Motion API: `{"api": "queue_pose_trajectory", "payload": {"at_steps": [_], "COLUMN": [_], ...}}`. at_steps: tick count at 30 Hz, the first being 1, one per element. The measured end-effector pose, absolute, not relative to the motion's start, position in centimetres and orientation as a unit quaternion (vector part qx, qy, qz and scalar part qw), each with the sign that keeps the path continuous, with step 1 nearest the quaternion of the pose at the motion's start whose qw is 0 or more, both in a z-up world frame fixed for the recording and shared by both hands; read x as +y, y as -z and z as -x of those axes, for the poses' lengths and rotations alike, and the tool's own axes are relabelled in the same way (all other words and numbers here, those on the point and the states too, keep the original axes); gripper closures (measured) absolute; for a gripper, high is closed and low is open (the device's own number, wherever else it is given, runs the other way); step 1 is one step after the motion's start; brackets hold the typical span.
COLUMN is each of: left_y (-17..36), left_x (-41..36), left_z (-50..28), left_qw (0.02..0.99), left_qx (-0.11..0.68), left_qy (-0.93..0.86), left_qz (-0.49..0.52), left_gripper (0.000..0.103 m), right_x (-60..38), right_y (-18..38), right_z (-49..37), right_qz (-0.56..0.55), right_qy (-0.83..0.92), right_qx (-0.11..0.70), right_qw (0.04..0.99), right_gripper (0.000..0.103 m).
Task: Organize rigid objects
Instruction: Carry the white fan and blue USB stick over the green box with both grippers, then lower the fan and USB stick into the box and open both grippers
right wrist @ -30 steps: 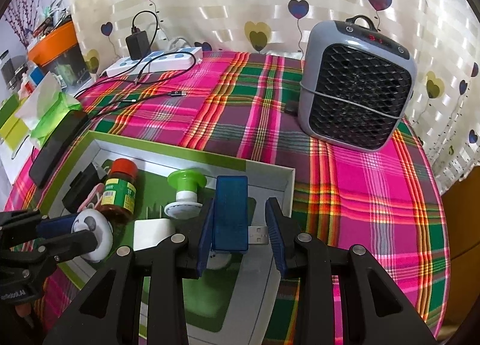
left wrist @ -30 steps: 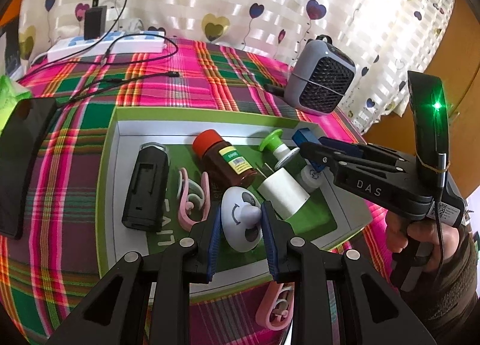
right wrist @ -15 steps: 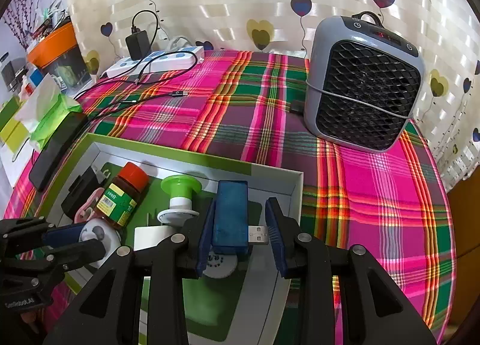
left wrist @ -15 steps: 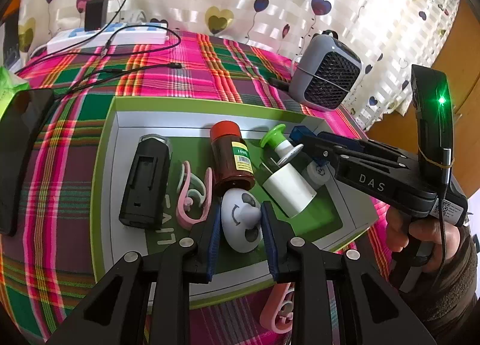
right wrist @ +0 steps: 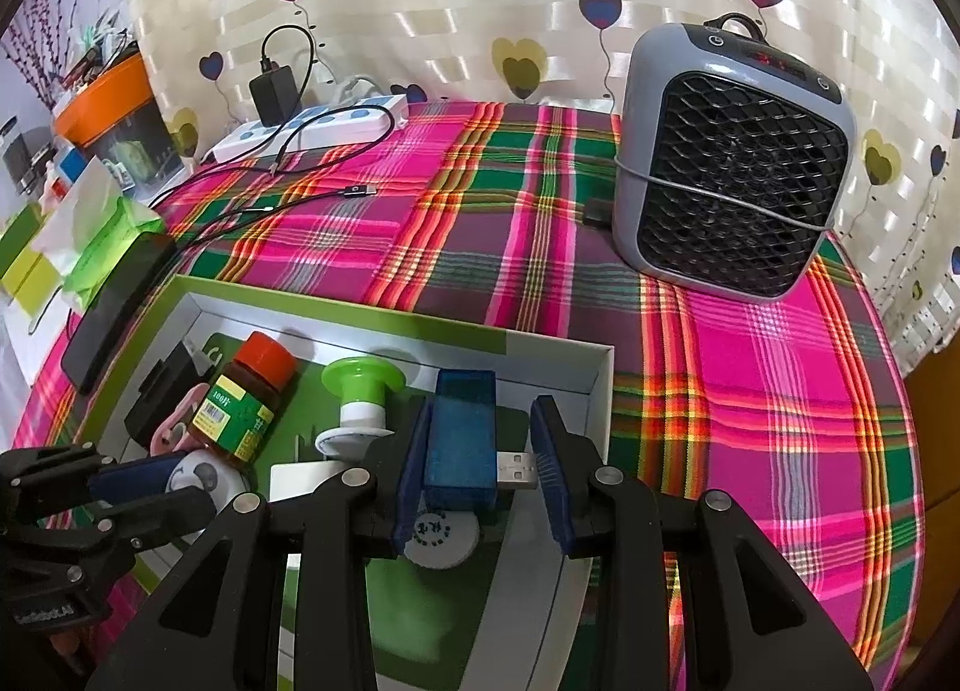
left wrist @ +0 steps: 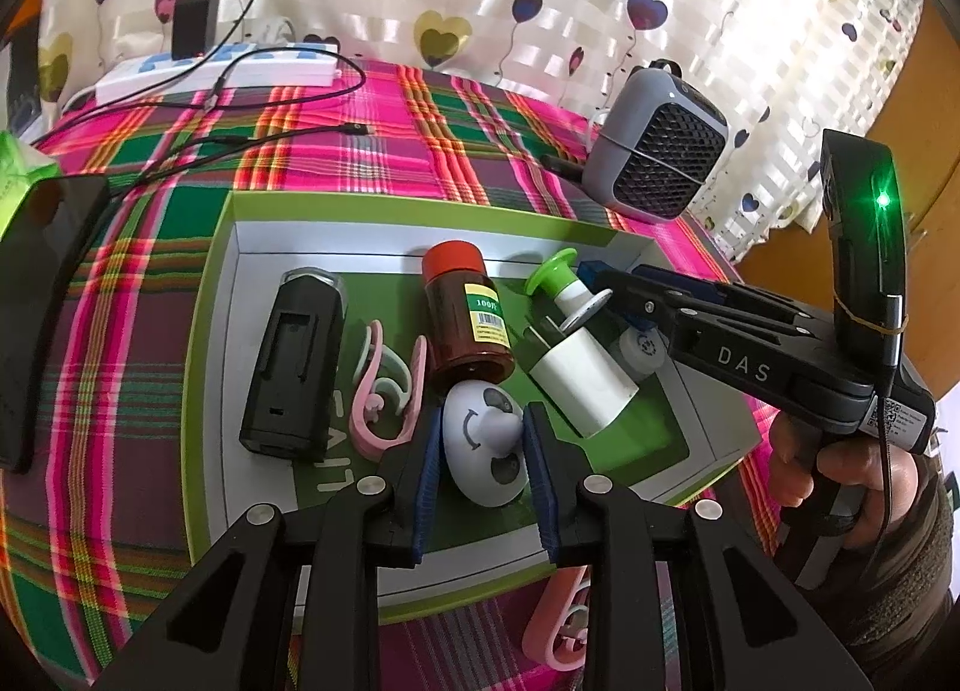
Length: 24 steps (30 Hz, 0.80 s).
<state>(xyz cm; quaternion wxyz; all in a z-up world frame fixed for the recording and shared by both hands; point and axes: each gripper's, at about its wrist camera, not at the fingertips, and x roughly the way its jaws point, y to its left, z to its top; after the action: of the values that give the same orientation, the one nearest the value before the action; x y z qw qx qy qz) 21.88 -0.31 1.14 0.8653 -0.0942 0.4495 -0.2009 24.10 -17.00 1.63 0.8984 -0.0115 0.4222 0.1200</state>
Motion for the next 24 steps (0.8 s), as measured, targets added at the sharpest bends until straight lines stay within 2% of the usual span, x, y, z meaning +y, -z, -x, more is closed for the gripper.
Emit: {"api": "queue_pose_trajectory", "payload": {"at_steps": [24], "left_y": [-1.13], "left_x": [-0.17], "left_z": [-21.98], "left_qw": [0.866], "left_qx": [0.451], "left_qy": [0.196], "left_qz": [0.087], "left_gripper": [0.07], "right_x": [-16.96], "right_y": [-1.54], "right_z": [-24.24], "right_qz": [0.011], "right_qy": [-0.119], "right_qx": [0.424], "right_qw": [0.898], "right_gripper": [0.067]}}
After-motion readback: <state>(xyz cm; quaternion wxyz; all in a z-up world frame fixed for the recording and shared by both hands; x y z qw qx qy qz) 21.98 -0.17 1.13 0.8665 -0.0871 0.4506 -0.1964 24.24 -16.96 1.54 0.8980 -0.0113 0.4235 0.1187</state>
